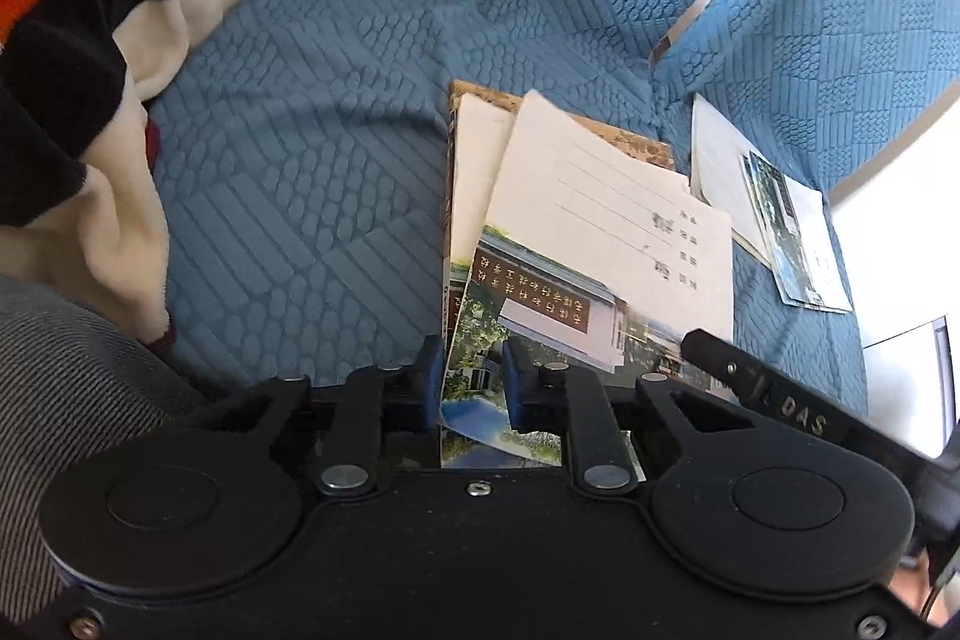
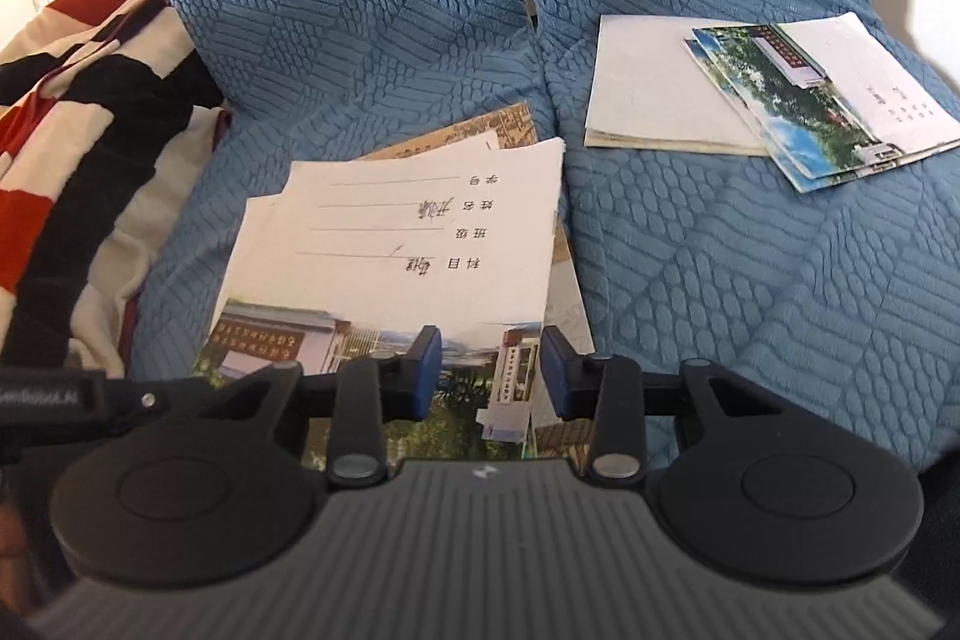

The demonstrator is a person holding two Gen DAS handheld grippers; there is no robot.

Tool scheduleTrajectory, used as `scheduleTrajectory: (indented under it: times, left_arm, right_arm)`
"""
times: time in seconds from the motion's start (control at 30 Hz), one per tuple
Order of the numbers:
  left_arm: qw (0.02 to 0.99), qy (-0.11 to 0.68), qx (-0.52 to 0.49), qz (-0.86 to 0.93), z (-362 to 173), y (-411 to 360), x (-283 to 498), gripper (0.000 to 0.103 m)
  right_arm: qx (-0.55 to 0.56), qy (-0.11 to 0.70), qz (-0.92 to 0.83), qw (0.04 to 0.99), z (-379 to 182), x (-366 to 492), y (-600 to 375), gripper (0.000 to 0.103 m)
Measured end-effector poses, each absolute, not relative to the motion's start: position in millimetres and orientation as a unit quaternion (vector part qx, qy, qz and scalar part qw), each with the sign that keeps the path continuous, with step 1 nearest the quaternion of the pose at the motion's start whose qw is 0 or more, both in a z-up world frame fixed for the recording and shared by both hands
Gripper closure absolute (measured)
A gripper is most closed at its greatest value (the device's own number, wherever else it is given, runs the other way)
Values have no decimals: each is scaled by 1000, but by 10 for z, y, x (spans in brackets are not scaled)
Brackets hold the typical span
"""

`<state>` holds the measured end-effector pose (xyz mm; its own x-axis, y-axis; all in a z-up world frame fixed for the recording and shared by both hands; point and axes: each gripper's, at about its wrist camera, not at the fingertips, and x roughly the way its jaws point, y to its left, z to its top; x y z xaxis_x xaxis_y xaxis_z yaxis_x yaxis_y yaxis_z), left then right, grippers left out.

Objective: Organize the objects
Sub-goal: 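Push the postcards square on the stack with both grippers, then lift both grippers away and move toward the remaining postcard and envelope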

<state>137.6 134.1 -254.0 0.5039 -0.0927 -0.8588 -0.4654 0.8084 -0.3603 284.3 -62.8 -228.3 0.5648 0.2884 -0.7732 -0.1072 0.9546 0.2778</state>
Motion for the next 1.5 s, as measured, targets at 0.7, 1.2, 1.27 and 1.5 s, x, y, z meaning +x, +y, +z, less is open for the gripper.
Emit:
scheduleTrajectory:
  times: [0.7, 1.2, 1.27, 1.5]
  left_arm:
    - [814, 478, -297, 145, -2446, 1004, 1187, 88]
    - [820, 466, -297, 148, -2232, 968, 1129, 83]
    - [825, 459, -297, 145, -2156, 934, 1123, 83]
    - [855, 423, -280, 113, -1734, 668, 1096, 83]
  right_arm:
    - [59, 448, 189, 872, -2290, 3077, -772, 72]
    - [96, 447, 171, 873, -2069, 2960, -974, 71]
    - [101, 438, 174, 876, -1950, 2897, -1033, 71]
    - [98, 402, 178, 893, -1508, 2633, -1222, 71]
